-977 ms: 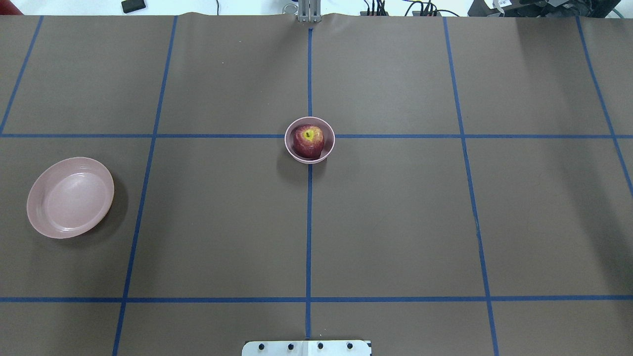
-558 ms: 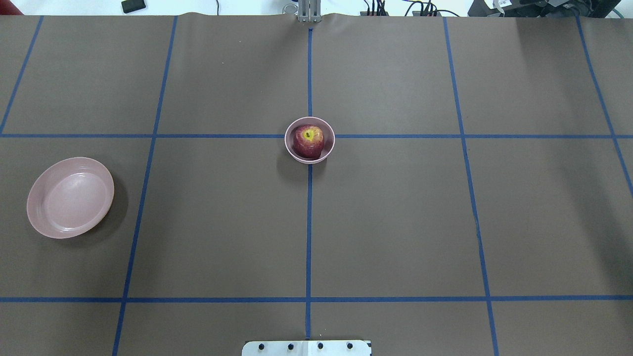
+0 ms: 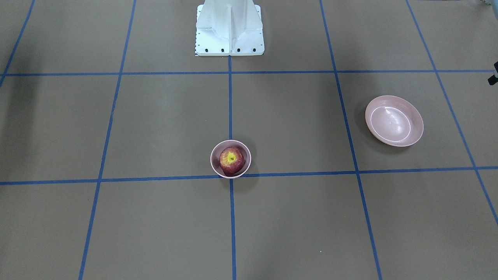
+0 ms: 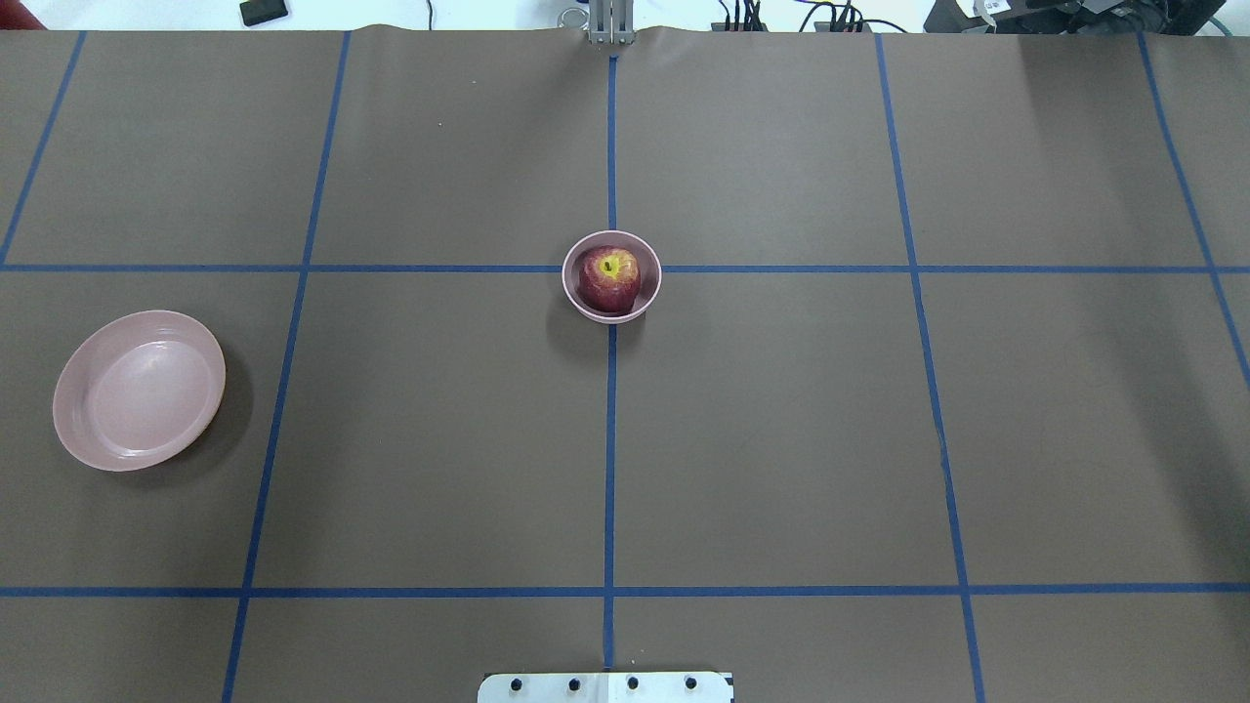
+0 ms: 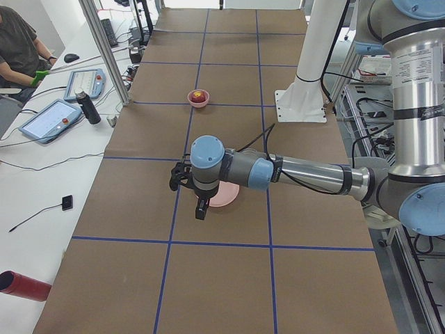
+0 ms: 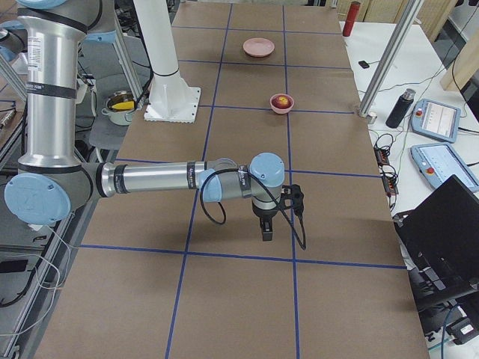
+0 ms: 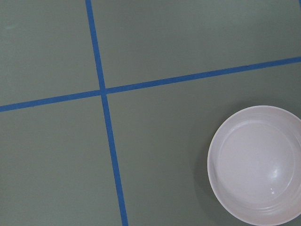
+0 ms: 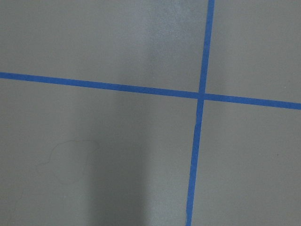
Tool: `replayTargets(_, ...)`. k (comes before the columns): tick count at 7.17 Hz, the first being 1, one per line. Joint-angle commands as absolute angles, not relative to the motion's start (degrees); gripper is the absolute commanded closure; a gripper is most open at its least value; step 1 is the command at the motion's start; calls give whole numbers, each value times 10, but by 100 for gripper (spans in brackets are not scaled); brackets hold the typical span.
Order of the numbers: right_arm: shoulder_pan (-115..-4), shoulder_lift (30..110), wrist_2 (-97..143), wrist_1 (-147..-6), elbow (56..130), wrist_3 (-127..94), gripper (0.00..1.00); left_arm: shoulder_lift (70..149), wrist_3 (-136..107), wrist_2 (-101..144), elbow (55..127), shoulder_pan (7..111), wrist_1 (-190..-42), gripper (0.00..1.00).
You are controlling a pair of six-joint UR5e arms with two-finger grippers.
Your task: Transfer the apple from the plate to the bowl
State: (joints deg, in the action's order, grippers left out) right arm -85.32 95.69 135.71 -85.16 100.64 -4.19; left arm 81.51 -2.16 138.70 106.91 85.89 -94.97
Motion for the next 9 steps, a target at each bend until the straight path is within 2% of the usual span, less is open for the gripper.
replayTargets(1,-850,954,1357,-852,1005,-43,0,816,-20,1389,1069,859,-950,2)
replayTargets(9,-837,952,1360,-852,998,-44,0,822,-18,1390,1047,859,-952,2)
